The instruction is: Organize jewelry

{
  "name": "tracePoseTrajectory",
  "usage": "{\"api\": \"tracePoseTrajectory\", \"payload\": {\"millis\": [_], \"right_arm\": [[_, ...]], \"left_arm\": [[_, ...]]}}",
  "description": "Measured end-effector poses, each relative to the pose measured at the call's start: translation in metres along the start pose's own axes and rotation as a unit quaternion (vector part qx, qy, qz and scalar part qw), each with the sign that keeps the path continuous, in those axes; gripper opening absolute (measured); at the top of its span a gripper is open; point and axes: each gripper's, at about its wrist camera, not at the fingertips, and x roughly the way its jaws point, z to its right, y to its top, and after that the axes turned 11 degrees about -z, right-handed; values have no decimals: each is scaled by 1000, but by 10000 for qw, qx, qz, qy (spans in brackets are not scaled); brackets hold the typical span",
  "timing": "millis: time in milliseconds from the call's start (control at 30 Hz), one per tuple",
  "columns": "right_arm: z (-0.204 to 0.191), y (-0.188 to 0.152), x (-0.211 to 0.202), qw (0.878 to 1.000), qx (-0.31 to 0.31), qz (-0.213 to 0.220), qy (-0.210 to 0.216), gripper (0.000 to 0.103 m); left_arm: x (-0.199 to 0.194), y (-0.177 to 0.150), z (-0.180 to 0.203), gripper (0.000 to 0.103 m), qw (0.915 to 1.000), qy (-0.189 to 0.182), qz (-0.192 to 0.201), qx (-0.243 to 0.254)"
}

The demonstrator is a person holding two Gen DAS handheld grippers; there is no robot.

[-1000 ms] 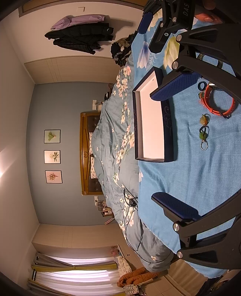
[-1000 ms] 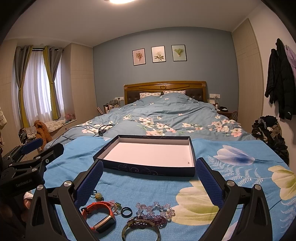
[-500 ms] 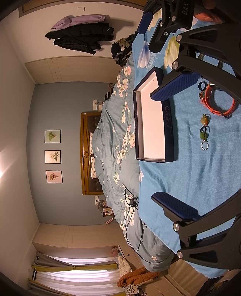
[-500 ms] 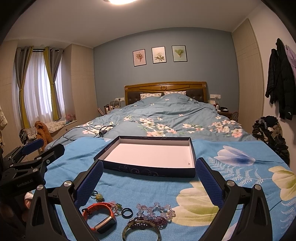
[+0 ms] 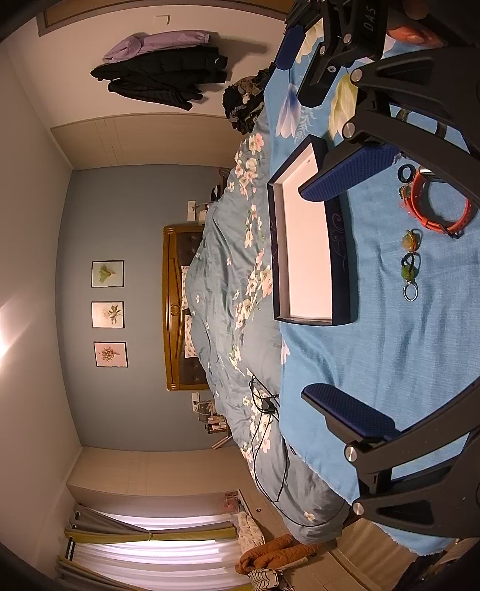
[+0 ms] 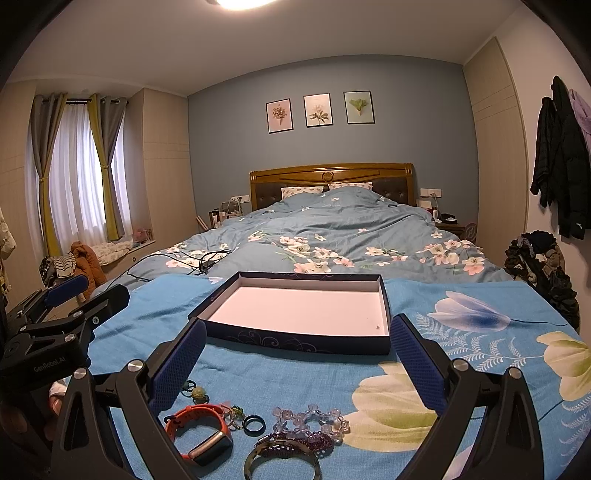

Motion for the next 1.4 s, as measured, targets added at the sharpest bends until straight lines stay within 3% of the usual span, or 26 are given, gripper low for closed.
{"api": "tracePoseTrajectory", "payload": {"millis": [1400], "right_arm": [[-4, -1, 6, 10000, 7, -27, 58, 96]], "left_arm": [[-7, 0, 4, 97, 10000, -49, -12, 31]]}}
